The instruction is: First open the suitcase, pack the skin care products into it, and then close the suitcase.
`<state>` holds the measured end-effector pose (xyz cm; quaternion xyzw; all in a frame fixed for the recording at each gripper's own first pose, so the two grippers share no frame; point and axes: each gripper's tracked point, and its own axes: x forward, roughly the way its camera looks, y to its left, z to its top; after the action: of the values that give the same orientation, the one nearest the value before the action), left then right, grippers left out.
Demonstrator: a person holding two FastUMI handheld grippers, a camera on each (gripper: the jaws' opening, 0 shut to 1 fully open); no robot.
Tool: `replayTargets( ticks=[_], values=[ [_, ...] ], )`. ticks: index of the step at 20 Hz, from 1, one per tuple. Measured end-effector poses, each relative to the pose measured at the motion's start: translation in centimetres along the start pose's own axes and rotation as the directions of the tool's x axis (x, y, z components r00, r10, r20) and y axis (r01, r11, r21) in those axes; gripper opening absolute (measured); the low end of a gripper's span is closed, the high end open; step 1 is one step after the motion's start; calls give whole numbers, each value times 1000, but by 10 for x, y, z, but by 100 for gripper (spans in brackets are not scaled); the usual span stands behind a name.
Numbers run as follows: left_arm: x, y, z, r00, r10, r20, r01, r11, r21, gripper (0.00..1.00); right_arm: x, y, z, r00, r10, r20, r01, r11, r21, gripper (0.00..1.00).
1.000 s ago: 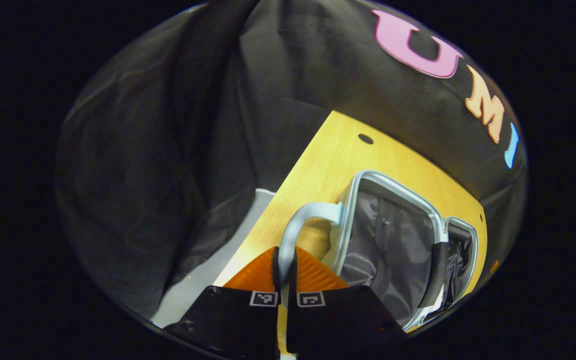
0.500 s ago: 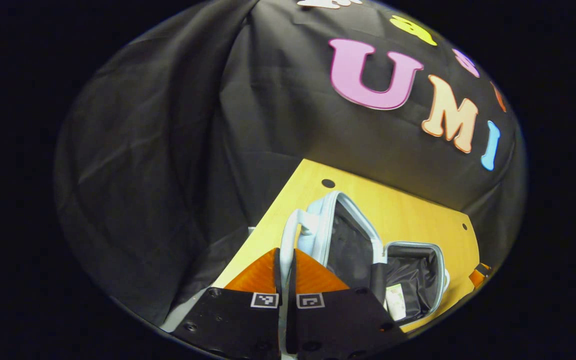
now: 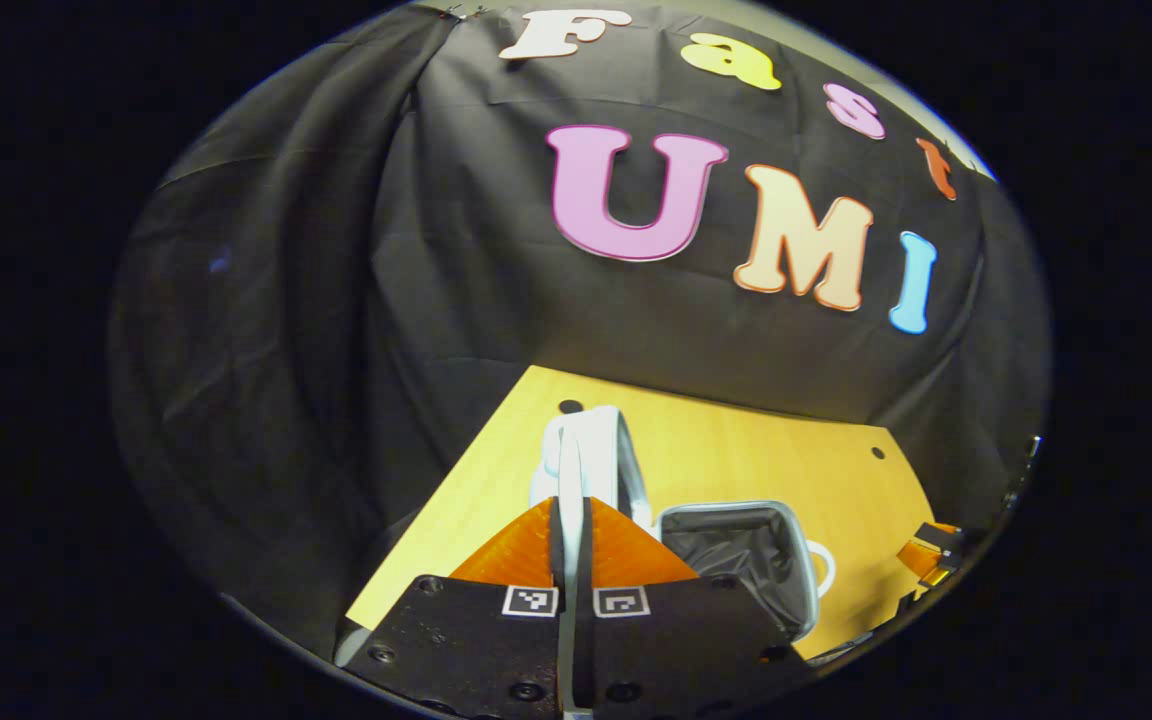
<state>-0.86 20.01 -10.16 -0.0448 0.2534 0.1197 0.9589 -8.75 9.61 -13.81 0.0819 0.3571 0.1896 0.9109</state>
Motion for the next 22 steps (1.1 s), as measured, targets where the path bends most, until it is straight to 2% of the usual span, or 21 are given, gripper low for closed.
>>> replayTargets(
  ticks=[4, 8, 9, 10, 15, 22],
  values=[
    [-4, -72, 6, 991, -128, 34, 127, 992, 4, 0, -7, -16, 6, 1000, -2, 26, 1, 1000, 16, 98],
    [1, -145, -1, 954, -291, 70, 293, 956, -19, 0, -14, -35, 14, 999, -21, 50, 19, 999, 39, 98],
    [3, -161, -5, 946, -317, 72, 320, 947, -21, 0, -16, -39, 15, 998, -27, 54, 25, 999, 41, 93],
    [6, -175, -7, 937, -340, 82, 343, 939, -23, 0, -19, -46, 16, 998, -38, 58, 35, 999, 40, 98],
    [15, -234, -38, 898, -439, 40, 440, 896, -56, 0, -31, -77, 24, 993, -82, 81, 79, 996, 45, 98],
    [39, -300, -109, 856, -511, -82, 512, 859, 3, 1, -47, -112, 30, 984, -148, 102, 142, 988, 64, 98]
  ],
)
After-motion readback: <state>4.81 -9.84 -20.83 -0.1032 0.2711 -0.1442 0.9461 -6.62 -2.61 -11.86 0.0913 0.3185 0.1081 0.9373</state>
